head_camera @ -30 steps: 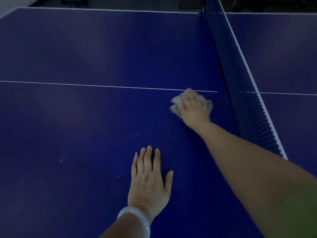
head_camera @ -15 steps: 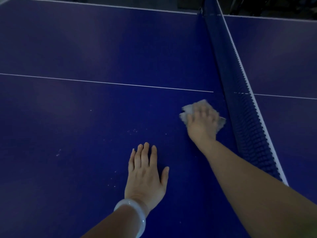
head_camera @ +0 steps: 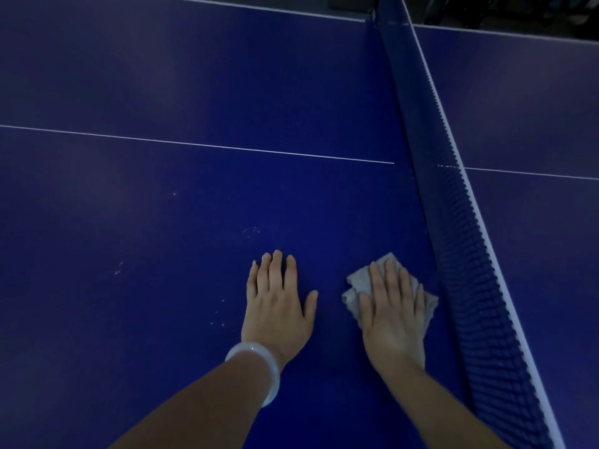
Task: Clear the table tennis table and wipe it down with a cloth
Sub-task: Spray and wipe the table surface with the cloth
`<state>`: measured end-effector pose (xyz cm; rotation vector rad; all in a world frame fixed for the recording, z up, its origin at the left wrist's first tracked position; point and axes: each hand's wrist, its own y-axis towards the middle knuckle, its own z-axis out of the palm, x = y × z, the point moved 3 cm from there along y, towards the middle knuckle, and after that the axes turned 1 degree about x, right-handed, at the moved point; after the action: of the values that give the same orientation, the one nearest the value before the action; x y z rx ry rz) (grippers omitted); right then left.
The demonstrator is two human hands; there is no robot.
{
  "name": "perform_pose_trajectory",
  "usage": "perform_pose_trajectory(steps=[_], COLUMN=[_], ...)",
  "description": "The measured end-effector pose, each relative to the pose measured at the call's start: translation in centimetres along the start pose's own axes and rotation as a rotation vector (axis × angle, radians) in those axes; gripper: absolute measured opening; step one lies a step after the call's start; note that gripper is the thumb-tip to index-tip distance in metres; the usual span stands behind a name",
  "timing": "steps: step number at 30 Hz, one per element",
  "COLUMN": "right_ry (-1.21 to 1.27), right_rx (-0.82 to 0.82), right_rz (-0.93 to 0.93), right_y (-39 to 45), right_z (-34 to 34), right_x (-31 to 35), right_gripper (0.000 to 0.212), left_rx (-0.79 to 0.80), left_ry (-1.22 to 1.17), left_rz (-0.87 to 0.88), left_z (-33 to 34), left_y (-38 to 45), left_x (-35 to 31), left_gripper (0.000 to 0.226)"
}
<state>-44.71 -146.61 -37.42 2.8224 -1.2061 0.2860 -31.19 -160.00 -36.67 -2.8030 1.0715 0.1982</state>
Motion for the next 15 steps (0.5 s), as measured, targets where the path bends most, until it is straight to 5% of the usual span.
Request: perform_pose_trajectory(steps=[10,15], right_ry=[-0.019,-0.040], right_rx=[0.017,0.017], right_rz=[0.045,0.063], right_y=[-1.4,-1.4], right_z=[0.1,0.2], right_x=[0.0,0.0], right_gripper=[0.054,0.060], left_rx=[-0.012,-0.039], left_ry=[-0.209,-0.269], left_rz=[0.084,0.116], left_z=[-1.6,-3.4], left_y=[-0.9,-9.3], left_x=[0.7,5.8], left_gripper=[0.065,0.065])
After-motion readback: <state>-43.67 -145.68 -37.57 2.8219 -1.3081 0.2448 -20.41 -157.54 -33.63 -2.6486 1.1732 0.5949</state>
